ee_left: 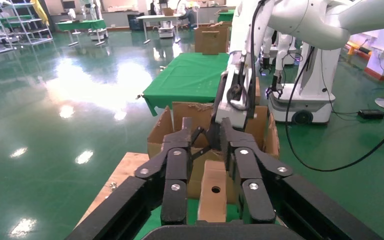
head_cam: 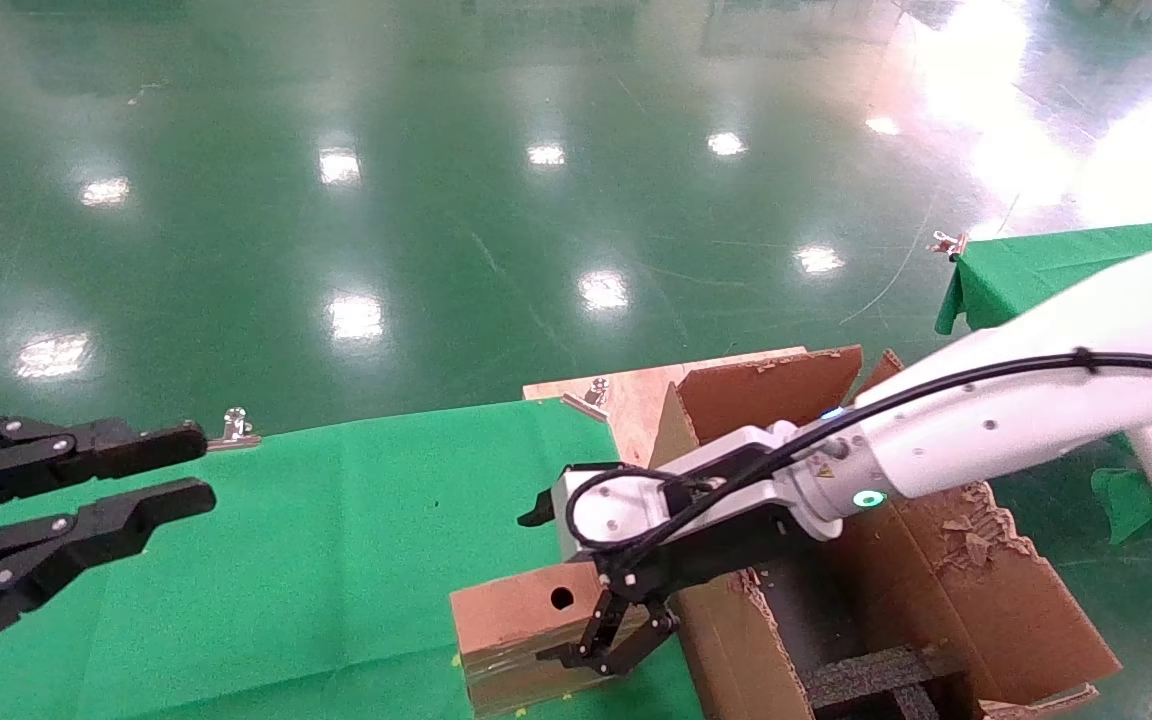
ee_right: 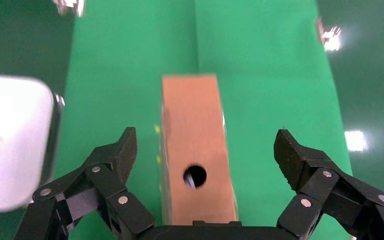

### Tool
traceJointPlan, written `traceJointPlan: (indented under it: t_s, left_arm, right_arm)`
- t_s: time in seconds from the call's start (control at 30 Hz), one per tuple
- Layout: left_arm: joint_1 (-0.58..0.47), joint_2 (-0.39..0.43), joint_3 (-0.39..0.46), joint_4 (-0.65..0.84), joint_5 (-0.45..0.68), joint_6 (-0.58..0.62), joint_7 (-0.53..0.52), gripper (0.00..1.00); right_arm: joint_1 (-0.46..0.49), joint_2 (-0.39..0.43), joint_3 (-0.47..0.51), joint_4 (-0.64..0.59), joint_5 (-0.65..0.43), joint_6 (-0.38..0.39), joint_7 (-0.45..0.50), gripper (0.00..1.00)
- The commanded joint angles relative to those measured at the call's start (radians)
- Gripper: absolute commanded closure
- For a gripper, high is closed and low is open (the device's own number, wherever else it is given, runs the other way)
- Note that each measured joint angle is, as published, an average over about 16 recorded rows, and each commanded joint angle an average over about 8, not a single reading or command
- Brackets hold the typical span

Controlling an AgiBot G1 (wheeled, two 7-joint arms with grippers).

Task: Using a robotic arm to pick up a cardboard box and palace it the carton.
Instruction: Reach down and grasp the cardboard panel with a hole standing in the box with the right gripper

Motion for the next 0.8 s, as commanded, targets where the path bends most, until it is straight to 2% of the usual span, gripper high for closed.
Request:
traceJointPlan:
  t_s: [0.03, 0.27, 0.47, 0.5, 0.57, 0.6, 0.73, 0.77, 0.8]
  left_arm:
    - [0.0, 0.0, 0.0, 0.0, 0.0, 0.0, 0.0, 1.0]
    - [0.0, 0.0, 0.0, 0.0, 0.0, 0.0, 0.0, 1.0]
    - [0.0, 0.0, 0.0, 0.0, 0.0, 0.0, 0.0, 1.0]
    - [0.0, 0.0, 0.0, 0.0, 0.0, 0.0, 0.0, 0.97]
    - [0.0, 0.0, 0.0, 0.0, 0.0, 0.0, 0.0, 0.72]
    - [0.0, 0.0, 0.0, 0.0, 0.0, 0.0, 0.0, 0.59]
    - [0.0, 0.0, 0.0, 0.0, 0.0, 0.0, 0.0, 0.09]
    - [0.0, 0.0, 0.0, 0.0, 0.0, 0.0, 0.0, 0.0]
    - [0.0, 0.0, 0.0, 0.0, 0.0, 0.0, 0.0, 0.0]
  right_arm:
    - [0.016, -0.02, -0.021, -0.002, -0.042, -0.005, -0.003, 0.0]
    - [0.076, -0.074, -0.095, -0.004, -0.169, -0.03, 0.005, 0.0]
    - [0.106, -0.095, -0.134, 0.003, -0.218, -0.035, 0.005, 0.0]
    - [0.109, -0.097, -0.139, 0.004, -0.221, -0.035, 0.005, 0.0]
    - [0.114, -0.099, -0.148, 0.004, -0.223, -0.036, 0.005, 0.0]
    - [0.116, -0.1, -0.152, 0.004, -0.224, -0.036, 0.006, 0.06]
    - [0.124, -0.101, -0.167, 0.003, -0.22, -0.038, 0.003, 0.56]
    - [0.126, -0.101, -0.171, 0.002, -0.218, -0.038, 0.002, 0.69]
    - [0.127, -0.101, -0.174, 0.002, -0.217, -0.038, 0.001, 0.81]
